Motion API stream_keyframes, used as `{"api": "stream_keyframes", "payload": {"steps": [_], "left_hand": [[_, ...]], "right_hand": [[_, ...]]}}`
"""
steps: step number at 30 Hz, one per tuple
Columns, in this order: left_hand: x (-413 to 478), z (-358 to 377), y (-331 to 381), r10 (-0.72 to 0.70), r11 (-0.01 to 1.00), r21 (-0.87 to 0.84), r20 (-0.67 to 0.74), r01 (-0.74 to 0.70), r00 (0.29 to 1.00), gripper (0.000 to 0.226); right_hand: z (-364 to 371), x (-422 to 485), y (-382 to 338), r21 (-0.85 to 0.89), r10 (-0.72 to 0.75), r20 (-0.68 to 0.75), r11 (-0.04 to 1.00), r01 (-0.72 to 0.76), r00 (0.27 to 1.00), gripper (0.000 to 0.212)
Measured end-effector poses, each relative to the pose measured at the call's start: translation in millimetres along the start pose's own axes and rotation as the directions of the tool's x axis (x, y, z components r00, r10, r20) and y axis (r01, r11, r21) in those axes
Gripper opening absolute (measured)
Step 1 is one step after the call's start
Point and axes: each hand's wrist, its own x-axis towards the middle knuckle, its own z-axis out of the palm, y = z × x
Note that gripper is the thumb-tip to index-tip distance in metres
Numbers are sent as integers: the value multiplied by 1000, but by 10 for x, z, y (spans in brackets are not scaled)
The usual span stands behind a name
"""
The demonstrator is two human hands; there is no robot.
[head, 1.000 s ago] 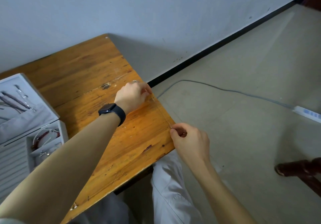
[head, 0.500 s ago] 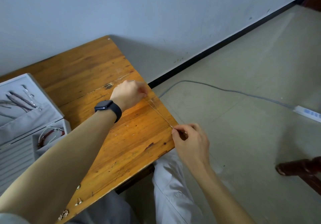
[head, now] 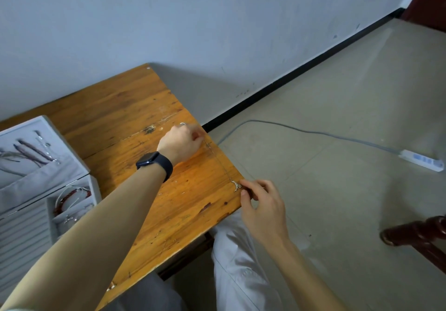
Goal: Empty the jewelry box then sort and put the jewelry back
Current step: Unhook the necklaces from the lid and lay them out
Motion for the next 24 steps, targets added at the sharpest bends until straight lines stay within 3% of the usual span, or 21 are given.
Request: {"api": "stream_keyframes", "payload": {"steps": [5,13,24], "left_hand": [[-387,-132,32,-4,1000,24,18,3,1000,34],[-1342,-314,-137,-21,1000,-3,-72,21,997,41],[-2667,-667,-767,-221,965,60,-341,256,914,46]], "right_hand": [[-114,-23,-54,-96,-45,39,994,48,998,25],[-201,-108,-585,-213,-290,33,933,290,956,25],[371,-233,-1723,-200,-581,325,729,655,746,28]]}}
